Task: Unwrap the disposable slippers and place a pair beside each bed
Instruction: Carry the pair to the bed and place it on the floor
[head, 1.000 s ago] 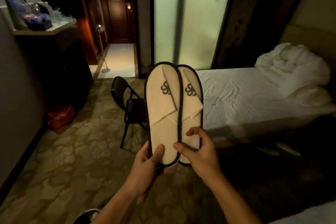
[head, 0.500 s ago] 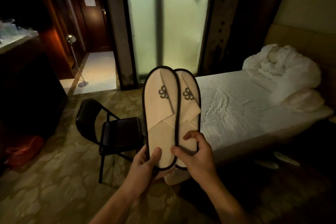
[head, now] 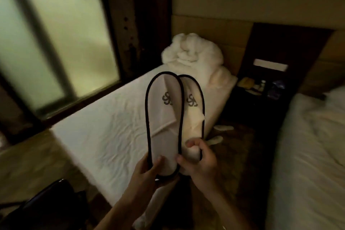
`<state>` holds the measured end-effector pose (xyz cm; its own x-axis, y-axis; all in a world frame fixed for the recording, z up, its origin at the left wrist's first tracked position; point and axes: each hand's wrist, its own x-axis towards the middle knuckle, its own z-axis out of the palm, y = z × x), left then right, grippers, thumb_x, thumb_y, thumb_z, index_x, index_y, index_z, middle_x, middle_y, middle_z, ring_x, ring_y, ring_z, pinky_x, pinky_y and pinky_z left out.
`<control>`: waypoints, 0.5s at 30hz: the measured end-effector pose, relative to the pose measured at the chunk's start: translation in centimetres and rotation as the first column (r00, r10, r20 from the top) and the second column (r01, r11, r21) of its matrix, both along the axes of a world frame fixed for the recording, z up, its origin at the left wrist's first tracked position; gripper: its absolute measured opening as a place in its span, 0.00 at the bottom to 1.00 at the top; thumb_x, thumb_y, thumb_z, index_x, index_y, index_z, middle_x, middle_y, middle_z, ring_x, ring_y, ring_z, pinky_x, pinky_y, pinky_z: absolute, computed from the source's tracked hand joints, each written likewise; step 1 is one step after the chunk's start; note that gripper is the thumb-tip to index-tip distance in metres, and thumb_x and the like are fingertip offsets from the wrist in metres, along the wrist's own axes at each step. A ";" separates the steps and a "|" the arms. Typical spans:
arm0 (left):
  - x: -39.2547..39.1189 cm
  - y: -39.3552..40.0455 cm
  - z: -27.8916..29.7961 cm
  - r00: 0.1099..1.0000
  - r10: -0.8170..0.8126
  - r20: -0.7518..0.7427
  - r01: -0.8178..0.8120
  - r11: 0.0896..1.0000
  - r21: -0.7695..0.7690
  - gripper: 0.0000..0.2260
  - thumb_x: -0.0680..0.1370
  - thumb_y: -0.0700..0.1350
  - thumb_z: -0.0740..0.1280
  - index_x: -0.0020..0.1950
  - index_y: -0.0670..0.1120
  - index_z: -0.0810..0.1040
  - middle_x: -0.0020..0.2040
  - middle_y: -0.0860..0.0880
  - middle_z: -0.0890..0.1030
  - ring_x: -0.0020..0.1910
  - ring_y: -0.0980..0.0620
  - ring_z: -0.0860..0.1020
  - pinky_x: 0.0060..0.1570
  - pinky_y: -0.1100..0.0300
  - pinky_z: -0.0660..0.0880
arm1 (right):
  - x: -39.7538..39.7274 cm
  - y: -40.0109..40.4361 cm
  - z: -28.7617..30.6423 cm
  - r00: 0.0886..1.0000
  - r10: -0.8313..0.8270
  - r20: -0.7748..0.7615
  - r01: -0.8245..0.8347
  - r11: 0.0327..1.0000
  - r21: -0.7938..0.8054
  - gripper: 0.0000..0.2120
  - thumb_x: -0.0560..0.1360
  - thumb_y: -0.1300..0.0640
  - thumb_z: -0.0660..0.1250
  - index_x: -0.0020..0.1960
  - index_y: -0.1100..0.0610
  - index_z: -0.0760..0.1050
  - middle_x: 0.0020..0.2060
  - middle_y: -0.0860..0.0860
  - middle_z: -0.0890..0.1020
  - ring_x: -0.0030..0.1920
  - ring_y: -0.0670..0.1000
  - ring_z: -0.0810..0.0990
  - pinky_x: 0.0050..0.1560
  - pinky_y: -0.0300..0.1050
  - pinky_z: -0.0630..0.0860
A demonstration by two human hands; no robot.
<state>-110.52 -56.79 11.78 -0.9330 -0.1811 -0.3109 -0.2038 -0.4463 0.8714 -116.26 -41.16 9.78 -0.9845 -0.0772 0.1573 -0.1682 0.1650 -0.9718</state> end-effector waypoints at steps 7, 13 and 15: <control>-12.3 10.3 -1.6 0.923 -0.385 -0.002 0.384 0.921 -0.069 0.12 0.80 0.41 0.65 0.62 0.49 0.82 0.58 0.43 0.86 0.57 0.40 0.84 0.57 0.40 0.80 | -5.5 11.0 -0.7 0.928 -0.363 0.087 0.366 0.930 -0.019 0.19 0.67 0.55 0.82 0.49 0.47 0.75 0.56 0.43 0.80 0.60 0.42 0.76 0.53 0.32 0.73; -19.0 20.8 -2.4 0.781 -0.623 0.040 0.623 0.782 0.021 0.13 0.80 0.40 0.66 0.64 0.50 0.79 0.56 0.46 0.87 0.54 0.43 0.85 0.48 0.42 0.83 | -7.3 20.3 -1.7 0.773 -0.629 0.083 0.634 0.771 -0.059 0.19 0.65 0.60 0.83 0.47 0.51 0.75 0.48 0.41 0.82 0.54 0.40 0.79 0.54 0.32 0.74; -20.1 23.6 -2.7 0.717 -0.694 0.058 0.694 0.719 0.023 0.12 0.80 0.41 0.66 0.61 0.54 0.80 0.56 0.48 0.87 0.55 0.44 0.85 0.51 0.42 0.82 | -7.2 22.6 -2.3 0.711 -0.699 0.075 0.703 0.707 -0.069 0.19 0.65 0.64 0.82 0.47 0.53 0.75 0.49 0.45 0.82 0.52 0.40 0.80 0.49 0.30 0.75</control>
